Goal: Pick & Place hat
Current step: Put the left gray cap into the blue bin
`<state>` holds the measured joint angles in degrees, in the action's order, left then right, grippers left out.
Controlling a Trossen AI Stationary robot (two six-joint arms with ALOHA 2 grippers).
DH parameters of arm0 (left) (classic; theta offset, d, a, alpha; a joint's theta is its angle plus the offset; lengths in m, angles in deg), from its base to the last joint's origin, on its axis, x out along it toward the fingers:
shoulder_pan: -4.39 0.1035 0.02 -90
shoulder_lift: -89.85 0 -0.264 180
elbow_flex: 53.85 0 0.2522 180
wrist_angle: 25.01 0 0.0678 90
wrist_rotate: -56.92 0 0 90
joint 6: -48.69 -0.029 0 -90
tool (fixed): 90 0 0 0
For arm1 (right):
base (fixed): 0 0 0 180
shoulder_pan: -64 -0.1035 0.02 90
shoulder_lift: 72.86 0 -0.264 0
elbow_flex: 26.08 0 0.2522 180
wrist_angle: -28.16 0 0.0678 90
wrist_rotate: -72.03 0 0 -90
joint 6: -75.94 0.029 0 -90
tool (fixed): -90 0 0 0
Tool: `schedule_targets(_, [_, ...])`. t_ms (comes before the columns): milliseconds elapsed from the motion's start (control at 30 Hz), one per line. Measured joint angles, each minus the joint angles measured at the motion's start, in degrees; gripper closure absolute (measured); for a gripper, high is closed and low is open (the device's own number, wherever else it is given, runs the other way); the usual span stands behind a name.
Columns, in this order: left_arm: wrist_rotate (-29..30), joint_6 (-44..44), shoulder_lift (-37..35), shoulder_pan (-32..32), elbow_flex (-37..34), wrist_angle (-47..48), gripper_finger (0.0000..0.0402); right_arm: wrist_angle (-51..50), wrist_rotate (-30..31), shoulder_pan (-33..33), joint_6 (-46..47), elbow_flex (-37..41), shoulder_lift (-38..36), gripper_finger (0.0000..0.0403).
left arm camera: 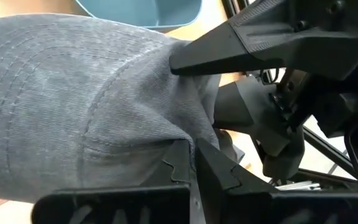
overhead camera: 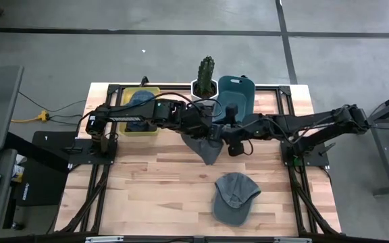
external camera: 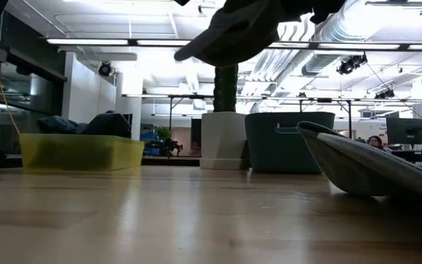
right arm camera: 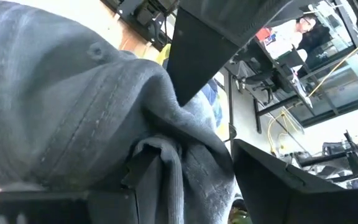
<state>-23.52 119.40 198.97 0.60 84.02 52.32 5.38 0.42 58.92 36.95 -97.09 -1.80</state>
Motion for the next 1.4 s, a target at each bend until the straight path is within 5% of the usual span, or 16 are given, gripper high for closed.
schedule_targets(167, [-0.04, -0.43, 0.0, 0.0, 0.0, -0.01, 0.0402, -0.16, -1.48, 0.62, 0.0, 0.0, 0.0, 0.0251])
schedule_targets(467, [0.0, -0.57, 0.0, 0.0, 0.0, -0.01, 0.0402, -2.04, -2.0, 0.63, 0.2, 0.0, 0.0, 0.0388])
schedule_targets(1067, [0.02, -4.84, 0.0, 0.04, 0.0, -0.12, 0.0397, -5.63, 0.11, 0.55, 4.42, -0.02, 0.0, 0.0399])
schedule_targets(1400, [4.75, -9.0, 0.0, 0.04, 0.0, -1.23, 0.0292, -9.22, 0.57, 0.59, 5.57, -0.02, -1.41, 0.0399])
